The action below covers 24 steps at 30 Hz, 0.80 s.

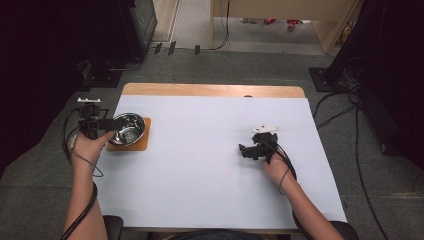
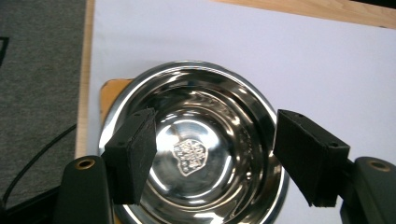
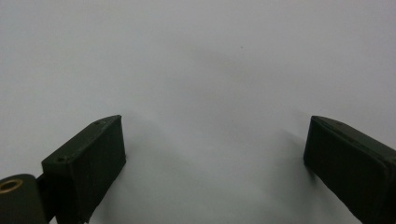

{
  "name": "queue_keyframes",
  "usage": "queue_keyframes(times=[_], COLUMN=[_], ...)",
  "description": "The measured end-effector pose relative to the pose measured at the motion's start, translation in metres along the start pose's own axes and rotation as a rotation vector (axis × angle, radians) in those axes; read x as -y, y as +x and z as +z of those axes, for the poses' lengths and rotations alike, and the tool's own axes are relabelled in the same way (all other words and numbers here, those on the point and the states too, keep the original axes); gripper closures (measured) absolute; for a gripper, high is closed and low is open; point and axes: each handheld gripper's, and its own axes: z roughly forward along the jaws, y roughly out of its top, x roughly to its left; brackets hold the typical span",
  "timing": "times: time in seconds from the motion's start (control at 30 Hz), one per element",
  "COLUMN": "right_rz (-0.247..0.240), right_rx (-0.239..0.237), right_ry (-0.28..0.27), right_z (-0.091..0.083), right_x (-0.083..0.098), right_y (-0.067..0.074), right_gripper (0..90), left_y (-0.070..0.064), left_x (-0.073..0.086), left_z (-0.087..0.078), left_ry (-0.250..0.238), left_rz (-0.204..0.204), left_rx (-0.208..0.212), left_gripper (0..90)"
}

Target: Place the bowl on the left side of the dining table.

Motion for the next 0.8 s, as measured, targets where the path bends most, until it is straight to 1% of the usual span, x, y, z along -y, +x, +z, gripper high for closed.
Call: queue_keyframes(times=[0.07,0.1,0.13,0.2,0.4,0.47,0.53,0.6,0.63,0.67,0.7,0.73,0.77,0.8], right_rz=[0.0,-0.001,-0.001,0.0,-0.001,-0.001,-0.002,-0.002,-0.002,-0.001,-0.002,-0.002,-0.002,-0.002], right_rx=[0.0,0.0,0.0,0.0,0.001,0.001,0.001,0.001,0.001,0.001,0.001,0.001,0.001,0.002], right_ry=[0.0,0.0,0.0,0.0,0.0,0.0,0.0,0.0,0.0,0.0,0.0,0.0,0.0,0.0], right_z=[0.0,0.0,0.0,0.0,0.0,0.0,0.0,0.0,0.0,0.0,0.0,0.0,0.0,0.0], right_x=[0.0,0.0,0.0,0.0,0.0,0.0,0.0,0.0,0.0,0.0,0.0,0.0,0.0,0.0], right_y=[0.0,0.0,0.0,0.0,0.0,0.0,0.0,0.0,0.0,0.0,0.0,0.0,0.0,0.0], right_gripper=[5.2,5.2,5.2,5.2,5.2,5.3,5.2,5.2,5.2,5.2,5.2,5.2,5.2,5.2], left_y=[-0.002,-0.006,-0.006,-0.011,-0.027,-0.036,-0.038,-0.045,-0.047,-0.049,-0.053,-0.053,-0.056,-0.061], left_x=[0.0,-0.001,-0.001,-0.001,-0.002,-0.002,-0.001,-0.001,0.0,0.0,0.001,0.001,0.002,0.004], left_z=[0.001,0.002,0.002,0.003,0.008,0.012,0.013,0.016,0.017,0.019,0.022,0.022,0.023,0.025], left_ry=[0.005,0.015,0.015,0.02,0.027,0.033,0.034,0.038,0.037,0.041,0.048,0.048,0.053,0.055], left_rz=[0.003,0.019,0.019,0.025,0.069,0.093,0.101,0.117,0.12,0.12,0.13,0.13,0.143,0.159], left_rx=[0.003,0.013,0.013,0.026,0.05,0.059,0.061,0.071,0.081,0.099,0.122,0.122,0.137,0.142], left_gripper=[30.6,30.6,30.6,30.6,30.5,30.2,30.0,30.0,30.0,29.9,29.3,29.0,29.0,28.4])
